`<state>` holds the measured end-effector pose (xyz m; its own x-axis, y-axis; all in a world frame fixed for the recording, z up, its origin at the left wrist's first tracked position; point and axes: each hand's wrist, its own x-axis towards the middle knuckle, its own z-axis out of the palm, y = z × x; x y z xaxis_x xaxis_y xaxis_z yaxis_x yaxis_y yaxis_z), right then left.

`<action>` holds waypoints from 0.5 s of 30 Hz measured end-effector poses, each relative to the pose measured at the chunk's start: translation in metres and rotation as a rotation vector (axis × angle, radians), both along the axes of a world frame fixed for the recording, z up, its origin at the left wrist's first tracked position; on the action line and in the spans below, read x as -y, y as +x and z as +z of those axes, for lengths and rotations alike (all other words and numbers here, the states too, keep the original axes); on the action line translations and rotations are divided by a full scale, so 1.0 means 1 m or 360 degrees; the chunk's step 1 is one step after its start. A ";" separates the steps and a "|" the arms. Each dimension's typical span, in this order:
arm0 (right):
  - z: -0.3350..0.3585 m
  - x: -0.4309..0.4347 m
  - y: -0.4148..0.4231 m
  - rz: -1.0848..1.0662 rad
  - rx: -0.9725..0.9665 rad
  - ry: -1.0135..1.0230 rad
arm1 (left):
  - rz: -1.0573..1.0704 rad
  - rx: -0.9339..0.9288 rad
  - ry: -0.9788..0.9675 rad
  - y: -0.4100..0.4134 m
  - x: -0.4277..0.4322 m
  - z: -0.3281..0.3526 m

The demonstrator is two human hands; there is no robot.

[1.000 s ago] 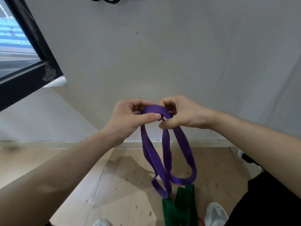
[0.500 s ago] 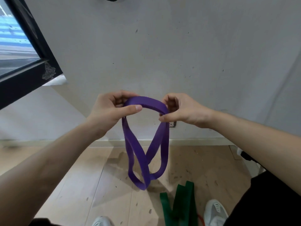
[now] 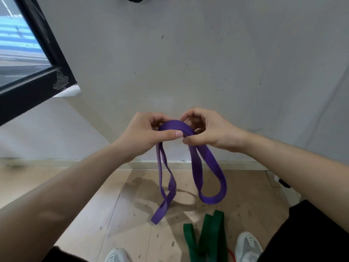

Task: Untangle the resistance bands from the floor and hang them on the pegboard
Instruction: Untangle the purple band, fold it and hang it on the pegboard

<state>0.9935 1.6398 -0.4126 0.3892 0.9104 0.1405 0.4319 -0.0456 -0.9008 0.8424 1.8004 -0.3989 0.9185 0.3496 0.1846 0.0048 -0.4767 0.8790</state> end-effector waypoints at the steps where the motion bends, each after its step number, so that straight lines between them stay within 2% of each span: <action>1: -0.005 0.000 0.000 0.0035 0.0009 -0.0072 | 0.0012 0.0032 -0.0042 0.001 0.001 0.001; 5: -0.030 -0.001 0.002 0.0106 0.0062 -0.0371 | 0.0072 0.0121 -0.0111 0.001 0.000 0.004; 15: -0.040 -0.004 0.008 0.0014 0.0172 -0.0429 | 0.0202 0.0202 -0.0144 -0.012 -0.011 0.001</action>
<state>1.0013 1.6438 -0.4523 0.3768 0.9239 -0.0667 0.5263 -0.2728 -0.8053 0.8306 1.8112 -0.3978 0.8372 0.4818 0.2588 -0.0539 -0.3983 0.9157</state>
